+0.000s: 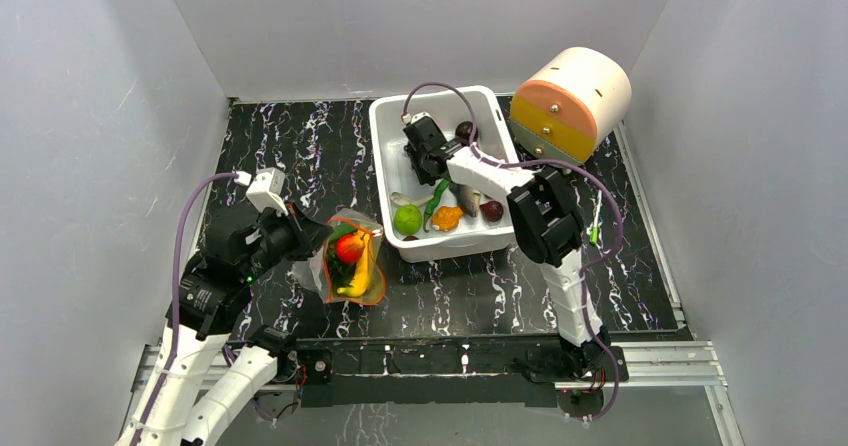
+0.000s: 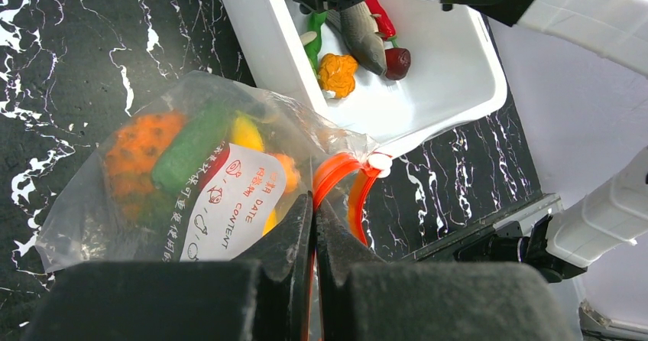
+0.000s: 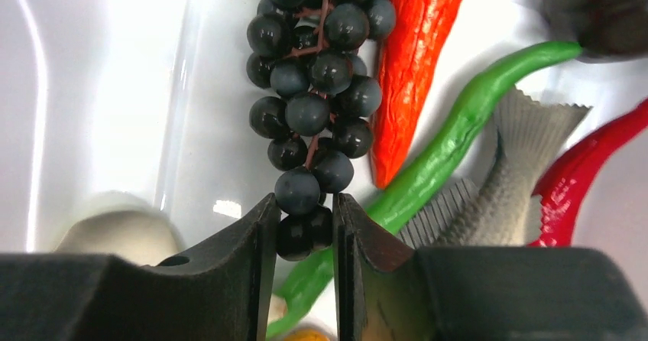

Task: Place the food in the zip-top bag and seal the zipper
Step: Pick up the fake fruit from the bin.

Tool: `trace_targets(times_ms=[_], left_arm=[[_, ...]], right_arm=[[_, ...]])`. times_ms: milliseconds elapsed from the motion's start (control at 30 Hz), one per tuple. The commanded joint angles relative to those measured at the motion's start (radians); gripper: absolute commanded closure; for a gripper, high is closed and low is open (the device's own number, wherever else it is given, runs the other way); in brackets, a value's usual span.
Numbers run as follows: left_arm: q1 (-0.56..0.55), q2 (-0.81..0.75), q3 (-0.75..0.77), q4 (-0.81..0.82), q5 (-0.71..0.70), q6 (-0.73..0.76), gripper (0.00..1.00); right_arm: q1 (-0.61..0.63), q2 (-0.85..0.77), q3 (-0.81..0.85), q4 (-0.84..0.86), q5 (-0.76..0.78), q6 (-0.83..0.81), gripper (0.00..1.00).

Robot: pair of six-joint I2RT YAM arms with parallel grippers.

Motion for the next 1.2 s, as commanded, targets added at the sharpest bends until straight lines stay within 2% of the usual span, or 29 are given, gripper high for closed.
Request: trace_targets(times_ms=[0, 367, 833, 1167], left_arm=[[0.001, 0.007, 0.019, 0.016, 0.002, 0.010, 1.00], [0.000, 0.006, -0.004, 0.030, -0.008, 0.018, 1.00], [0.000, 0.037, 0.030, 0.023, -0.027, 0.053, 1.00], [0.001, 0.053, 0.040, 0.040, -0.003, 0.023, 1.00]], right_arm=[[-0.003, -0.146, -0.035, 0.049, -0.016, 0.019, 0.80], [-0.003, -0.353, -0.155, 0.041, -0.043, 0.057, 0.83], [0.004, -0.659, -0.235, -0.108, -0.131, 0.095, 0.88], [0.128, -0.849, -0.243, -0.190, -0.187, 0.138, 0.89]])
